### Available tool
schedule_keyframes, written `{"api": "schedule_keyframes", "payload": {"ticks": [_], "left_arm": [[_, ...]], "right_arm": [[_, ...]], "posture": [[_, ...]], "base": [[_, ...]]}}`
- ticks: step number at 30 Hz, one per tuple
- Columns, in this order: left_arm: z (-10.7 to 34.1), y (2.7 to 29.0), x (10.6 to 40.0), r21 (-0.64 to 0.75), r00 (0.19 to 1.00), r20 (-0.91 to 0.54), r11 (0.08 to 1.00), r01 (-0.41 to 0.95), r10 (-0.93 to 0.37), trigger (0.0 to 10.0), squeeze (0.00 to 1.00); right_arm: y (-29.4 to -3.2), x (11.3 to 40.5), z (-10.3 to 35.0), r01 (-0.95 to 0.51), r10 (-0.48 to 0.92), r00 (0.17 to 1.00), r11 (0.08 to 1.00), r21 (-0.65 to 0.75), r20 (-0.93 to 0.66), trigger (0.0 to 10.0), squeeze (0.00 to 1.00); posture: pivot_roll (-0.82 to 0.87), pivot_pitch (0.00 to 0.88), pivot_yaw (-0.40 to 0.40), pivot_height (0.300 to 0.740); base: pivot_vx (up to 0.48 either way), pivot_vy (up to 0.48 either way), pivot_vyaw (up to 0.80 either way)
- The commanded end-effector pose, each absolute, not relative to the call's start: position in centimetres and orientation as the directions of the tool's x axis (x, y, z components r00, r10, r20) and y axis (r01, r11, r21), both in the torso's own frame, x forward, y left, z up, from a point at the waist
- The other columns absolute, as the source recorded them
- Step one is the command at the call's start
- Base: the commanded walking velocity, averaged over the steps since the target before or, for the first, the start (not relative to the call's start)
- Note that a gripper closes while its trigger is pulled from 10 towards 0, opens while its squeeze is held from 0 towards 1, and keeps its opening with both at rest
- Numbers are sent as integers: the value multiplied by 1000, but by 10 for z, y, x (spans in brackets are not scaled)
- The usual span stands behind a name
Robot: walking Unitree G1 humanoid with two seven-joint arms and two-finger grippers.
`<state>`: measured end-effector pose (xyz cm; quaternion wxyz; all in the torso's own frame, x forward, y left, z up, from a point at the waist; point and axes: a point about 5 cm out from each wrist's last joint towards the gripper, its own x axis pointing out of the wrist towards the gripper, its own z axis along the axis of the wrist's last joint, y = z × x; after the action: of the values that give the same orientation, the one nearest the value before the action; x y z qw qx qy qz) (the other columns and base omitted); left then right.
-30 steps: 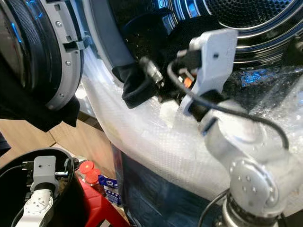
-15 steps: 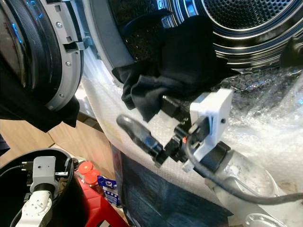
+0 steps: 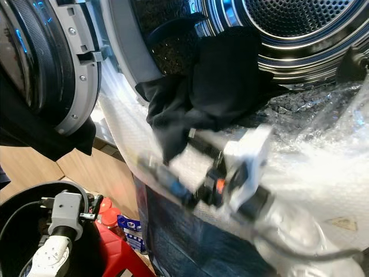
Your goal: Clothes washing
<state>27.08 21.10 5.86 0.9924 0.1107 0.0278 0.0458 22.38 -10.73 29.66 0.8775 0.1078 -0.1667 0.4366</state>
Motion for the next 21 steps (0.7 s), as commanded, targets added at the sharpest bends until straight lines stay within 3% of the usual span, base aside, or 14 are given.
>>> {"api": "schedule_keyframes", "payload": {"ticks": [1, 5, 6, 10, 15, 20, 21], "left_arm": [[63, 211, 273, 239, 996, -25, 968, -73, 81, 10000, 0], [63, 211, 274, 234, 996, -29, 969, -75, 84, 10000, 0], [62, 209, 275, 235, 997, -33, 970, -62, 72, 10000, 0], [63, 207, 278, 236, 997, -26, 970, -59, 66, 10000, 0], [63, 207, 280, 233, 996, -26, 970, -71, 79, 10000, 0], [65, 206, 284, 234, 997, -24, 970, -66, 74, 10000, 0], [65, 206, 285, 236, 997, -27, 970, -61, 69, 10000, 0]], "right_arm": [[-112, 239, 315, -761, 637, 593, 643, 85, 493, 10000, 0], [-113, 260, 331, -700, 531, 648, 698, 152, 545, 10000, 0], [-110, 286, 339, -638, 474, 717, 741, 209, 511, 10000, 0], [-103, 341, 347, -471, 359, 870, 808, 354, 337, 10000, 0], [-90, 375, 375, -400, 293, 905, 833, 383, 309, 10000, 0], [-90, 406, 404, -158, 77, 981, 846, 509, 177, 10000, 0], [-88, 407, 408, -163, 84, 980, 855, 492, 178, 10000, 0]], "posture": [[90, 0, 50, 740], [75, 0, 64, 740], [79, 0, 65, 740], [86, 0, 58, 740], [97, 0, 54, 740], [80, 0, 66, 740], [74, 0, 69, 740]], "base": [[0, 0, 0], [0, 0, 0], [0, 0, 0], [0, 0, 0], [0, 0, 0], [0, 0, 0], [0, 0, 0]]}}
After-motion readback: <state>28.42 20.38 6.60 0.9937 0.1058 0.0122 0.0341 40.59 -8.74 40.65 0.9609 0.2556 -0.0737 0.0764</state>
